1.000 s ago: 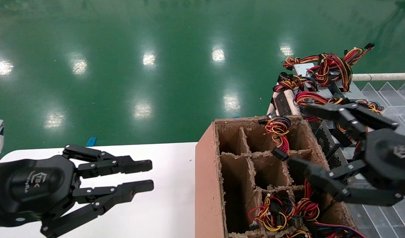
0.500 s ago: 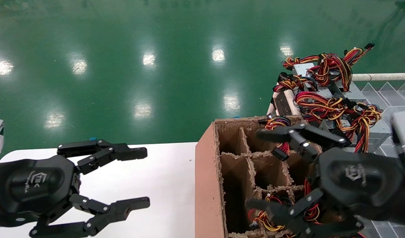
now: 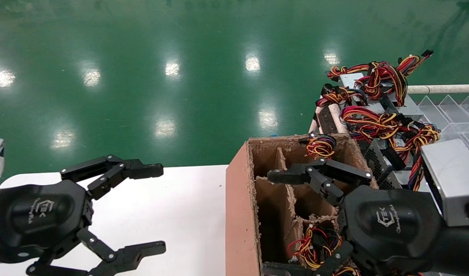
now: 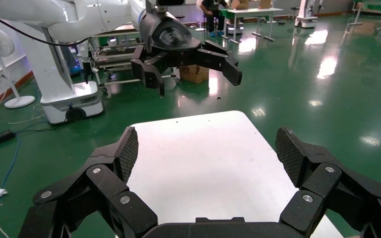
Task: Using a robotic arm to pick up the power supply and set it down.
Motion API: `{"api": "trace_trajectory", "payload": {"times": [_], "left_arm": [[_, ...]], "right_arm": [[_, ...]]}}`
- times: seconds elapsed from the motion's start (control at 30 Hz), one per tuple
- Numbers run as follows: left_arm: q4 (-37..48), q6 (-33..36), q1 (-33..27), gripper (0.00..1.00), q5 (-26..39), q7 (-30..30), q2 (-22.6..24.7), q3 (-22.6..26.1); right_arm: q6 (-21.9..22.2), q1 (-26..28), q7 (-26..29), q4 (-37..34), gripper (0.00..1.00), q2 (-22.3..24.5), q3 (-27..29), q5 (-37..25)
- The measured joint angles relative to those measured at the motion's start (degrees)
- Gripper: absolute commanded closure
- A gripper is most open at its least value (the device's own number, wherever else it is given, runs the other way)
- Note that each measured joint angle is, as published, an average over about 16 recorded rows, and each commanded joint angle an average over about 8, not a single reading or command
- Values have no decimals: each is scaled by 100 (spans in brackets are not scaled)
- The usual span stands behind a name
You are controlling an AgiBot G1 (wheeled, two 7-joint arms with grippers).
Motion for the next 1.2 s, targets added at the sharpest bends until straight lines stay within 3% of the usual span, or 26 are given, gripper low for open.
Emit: {"api": "trace_trajectory", "payload": {"times": [1.2], "left_arm": [[0, 0, 0, 0, 0, 0, 0, 0]], "right_arm": [[35, -99, 1, 3, 0, 24, 150, -26]]}}
